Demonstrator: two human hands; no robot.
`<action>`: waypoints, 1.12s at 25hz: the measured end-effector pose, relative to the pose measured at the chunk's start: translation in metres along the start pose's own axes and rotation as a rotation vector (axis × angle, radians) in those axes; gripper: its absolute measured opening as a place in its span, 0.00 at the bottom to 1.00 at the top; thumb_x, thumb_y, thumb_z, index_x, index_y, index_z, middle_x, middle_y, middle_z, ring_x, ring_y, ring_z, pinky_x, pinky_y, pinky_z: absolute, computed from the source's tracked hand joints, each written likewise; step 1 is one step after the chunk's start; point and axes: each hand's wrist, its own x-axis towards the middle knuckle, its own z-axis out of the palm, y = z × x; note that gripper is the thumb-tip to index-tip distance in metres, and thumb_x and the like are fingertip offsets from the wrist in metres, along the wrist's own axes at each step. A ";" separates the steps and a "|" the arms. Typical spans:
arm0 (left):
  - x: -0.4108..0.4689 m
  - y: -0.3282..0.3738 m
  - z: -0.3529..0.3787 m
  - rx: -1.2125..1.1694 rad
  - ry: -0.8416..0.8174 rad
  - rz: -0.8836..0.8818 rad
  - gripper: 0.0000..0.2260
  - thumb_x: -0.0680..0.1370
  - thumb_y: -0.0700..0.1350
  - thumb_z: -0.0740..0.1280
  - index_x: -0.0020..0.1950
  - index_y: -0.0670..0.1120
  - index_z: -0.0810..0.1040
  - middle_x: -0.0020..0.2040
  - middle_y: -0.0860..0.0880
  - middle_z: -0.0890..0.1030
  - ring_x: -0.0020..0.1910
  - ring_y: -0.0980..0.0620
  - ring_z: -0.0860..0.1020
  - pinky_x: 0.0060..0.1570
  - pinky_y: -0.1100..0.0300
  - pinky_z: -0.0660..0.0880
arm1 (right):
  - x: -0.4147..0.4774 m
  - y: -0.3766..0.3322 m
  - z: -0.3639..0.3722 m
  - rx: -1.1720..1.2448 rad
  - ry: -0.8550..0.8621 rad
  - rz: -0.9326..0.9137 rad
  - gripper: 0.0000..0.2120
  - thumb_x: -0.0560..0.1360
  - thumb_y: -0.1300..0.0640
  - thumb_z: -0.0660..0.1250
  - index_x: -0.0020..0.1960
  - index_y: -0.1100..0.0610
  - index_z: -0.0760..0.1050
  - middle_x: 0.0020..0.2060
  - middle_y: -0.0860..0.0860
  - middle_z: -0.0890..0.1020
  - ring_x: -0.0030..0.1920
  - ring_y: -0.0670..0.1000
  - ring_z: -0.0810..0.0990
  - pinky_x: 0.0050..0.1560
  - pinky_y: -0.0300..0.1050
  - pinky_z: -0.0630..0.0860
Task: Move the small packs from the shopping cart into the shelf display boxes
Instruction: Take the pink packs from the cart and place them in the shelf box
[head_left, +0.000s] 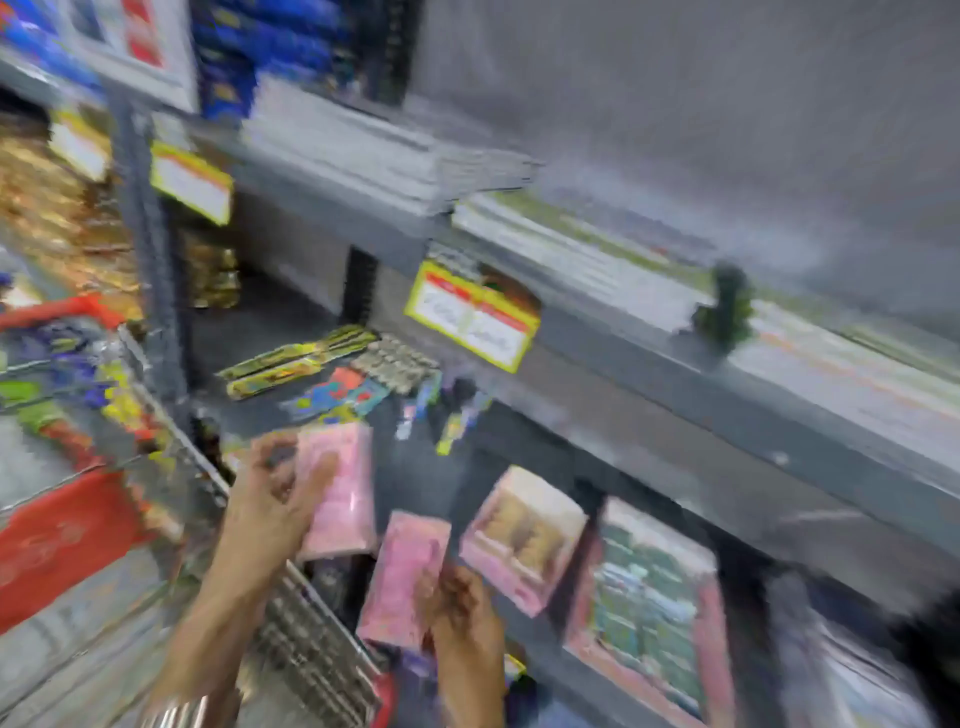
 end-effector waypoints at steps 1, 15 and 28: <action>-0.006 0.014 0.033 -0.013 -0.119 0.017 0.12 0.74 0.34 0.64 0.44 0.51 0.69 0.29 0.54 0.81 0.25 0.66 0.76 0.23 0.74 0.71 | -0.005 -0.015 -0.023 -0.025 0.018 -0.071 0.09 0.71 0.69 0.67 0.38 0.56 0.75 0.29 0.44 0.80 0.29 0.35 0.76 0.34 0.26 0.73; 0.014 -0.112 0.177 0.655 -0.287 -0.089 0.11 0.74 0.41 0.68 0.55 0.44 0.78 0.46 0.40 0.82 0.48 0.44 0.78 0.47 0.55 0.73 | 0.102 0.012 -0.113 -0.441 0.427 -0.038 0.14 0.74 0.63 0.63 0.60 0.60 0.72 0.54 0.64 0.78 0.51 0.59 0.78 0.45 0.43 0.68; -0.012 -0.142 0.138 1.267 -0.633 0.662 0.20 0.80 0.50 0.46 0.64 0.48 0.72 0.65 0.49 0.75 0.69 0.51 0.60 0.67 0.55 0.48 | 0.065 0.050 -0.109 -1.319 0.255 -0.345 0.27 0.79 0.46 0.40 0.61 0.56 0.73 0.61 0.49 0.77 0.59 0.53 0.78 0.69 0.48 0.48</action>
